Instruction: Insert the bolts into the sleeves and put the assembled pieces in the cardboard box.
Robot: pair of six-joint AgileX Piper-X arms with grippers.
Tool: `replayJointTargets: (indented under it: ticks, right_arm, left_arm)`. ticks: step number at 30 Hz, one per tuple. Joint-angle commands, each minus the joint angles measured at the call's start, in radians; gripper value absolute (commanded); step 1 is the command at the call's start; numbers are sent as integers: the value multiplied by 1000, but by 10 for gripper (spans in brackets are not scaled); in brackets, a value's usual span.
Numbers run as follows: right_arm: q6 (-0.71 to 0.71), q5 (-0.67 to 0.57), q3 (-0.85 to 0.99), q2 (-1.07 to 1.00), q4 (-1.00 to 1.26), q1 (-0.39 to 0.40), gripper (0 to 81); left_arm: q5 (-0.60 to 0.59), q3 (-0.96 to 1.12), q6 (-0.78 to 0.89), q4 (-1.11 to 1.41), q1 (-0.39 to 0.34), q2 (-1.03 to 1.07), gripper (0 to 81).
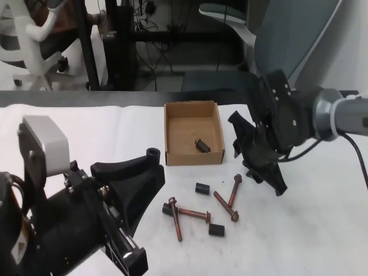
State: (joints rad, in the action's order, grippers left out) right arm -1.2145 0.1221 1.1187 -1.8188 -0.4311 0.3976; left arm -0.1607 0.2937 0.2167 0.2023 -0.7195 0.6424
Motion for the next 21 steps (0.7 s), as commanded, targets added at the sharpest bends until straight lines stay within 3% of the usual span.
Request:
replayJointTargets:
  ticks: [1,10,11,12,14,21]
  right_arm:
    - [63,-43,38,-29,-50,1,444]
    - [98,-82,84,-104,-166,9,431]
    - [98,-80,84,-103,-166,9,389]
    - [99,-79,84,-103,-170,9,298]
    - [110,-84,84,-105,-192,9,18]
    - [319,-96,84,-78,-224,16,4]
  left_arm:
    - [1,1,-9,10,-1,-12,18]
    - [1,1,-9,10,-1,-12,18]
    - [1,1,-9,10,-1,-12,18]
    - [1,1,-9,10,-1,-12,18]
    - [1,1,-9,10,-1,-12,18]
    - [58,1,-9,3,-1,-12,18]
